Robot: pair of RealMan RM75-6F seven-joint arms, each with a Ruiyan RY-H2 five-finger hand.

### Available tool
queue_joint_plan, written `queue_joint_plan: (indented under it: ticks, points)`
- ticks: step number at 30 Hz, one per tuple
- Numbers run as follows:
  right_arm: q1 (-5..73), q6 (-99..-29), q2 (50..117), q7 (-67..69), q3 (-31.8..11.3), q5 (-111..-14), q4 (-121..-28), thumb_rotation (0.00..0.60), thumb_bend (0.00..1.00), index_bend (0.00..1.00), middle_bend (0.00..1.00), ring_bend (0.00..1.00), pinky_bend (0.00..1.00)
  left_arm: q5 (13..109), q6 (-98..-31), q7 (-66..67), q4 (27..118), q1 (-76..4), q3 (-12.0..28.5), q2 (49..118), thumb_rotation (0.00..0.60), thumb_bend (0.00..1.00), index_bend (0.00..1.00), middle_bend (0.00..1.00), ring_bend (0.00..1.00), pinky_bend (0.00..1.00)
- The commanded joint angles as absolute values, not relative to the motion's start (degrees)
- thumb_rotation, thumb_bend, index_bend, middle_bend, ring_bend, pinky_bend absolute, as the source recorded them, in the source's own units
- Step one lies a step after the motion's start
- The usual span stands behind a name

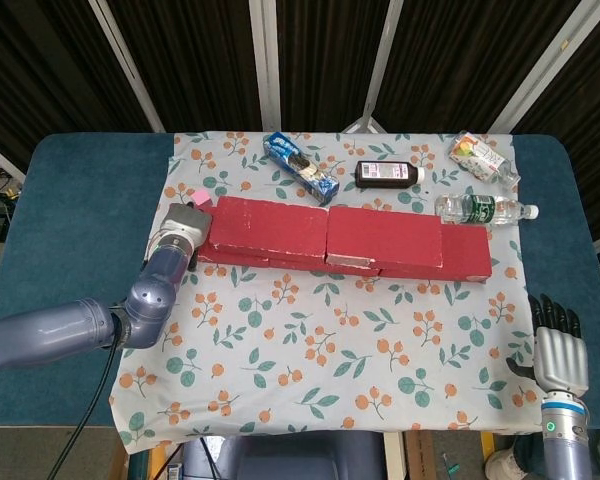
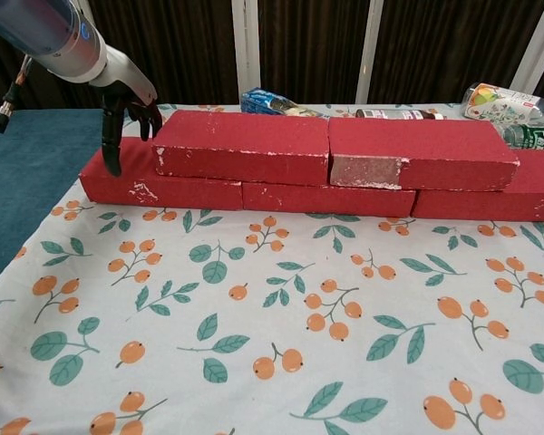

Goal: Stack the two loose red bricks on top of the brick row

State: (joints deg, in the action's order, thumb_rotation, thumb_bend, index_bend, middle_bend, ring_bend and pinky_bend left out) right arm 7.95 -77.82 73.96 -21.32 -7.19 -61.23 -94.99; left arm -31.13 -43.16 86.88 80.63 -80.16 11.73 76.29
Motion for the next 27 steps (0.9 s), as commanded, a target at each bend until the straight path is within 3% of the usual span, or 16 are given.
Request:
queue_joint_plan:
  ticks: [1,10,20,27]
  points:
    - [7.93,-77.85,73.99,-21.32,-7.16,-61.29,-94.97,0.6,0.2,0.0,0.0,0.0,0.0,-31.13,-42.79,86.45,80.5,-80.38,11.49,76.41,0.6,0.0,0.17,0.11,0.0,0.13]
    - [8.0,-77.67,73.97,-21.57,-7.13,-61.07,-95.1,0.6,0.2,0.0,0.0,0.0,0.0,-30.78,-42.36,85.05,80.66,-81.35,10.39,76.32,0.6,0.0,0.17,0.11,0.0,0.13]
    - [8.05,-77.65,74.11,-21.75,-7.16,-60.89,-95.03,0.6,0.2,0.0,0.0,0.0,0.0,-32.14,-42.91,85.42,82.04,-82.39,8.18,74.33,0.6,0.0,0.26,0.13,0.0,0.13]
    - [8.22,-77.5,74.37,-22.13,-7.05,-60.91,-94.97,0.6,0.2,0.0,0.0,0.0,0.0,-32.93,-43.83,85.35,84.19,-82.12,7.23,70.67,0.6,0.0,0.24,0.13,0.0,0.13]
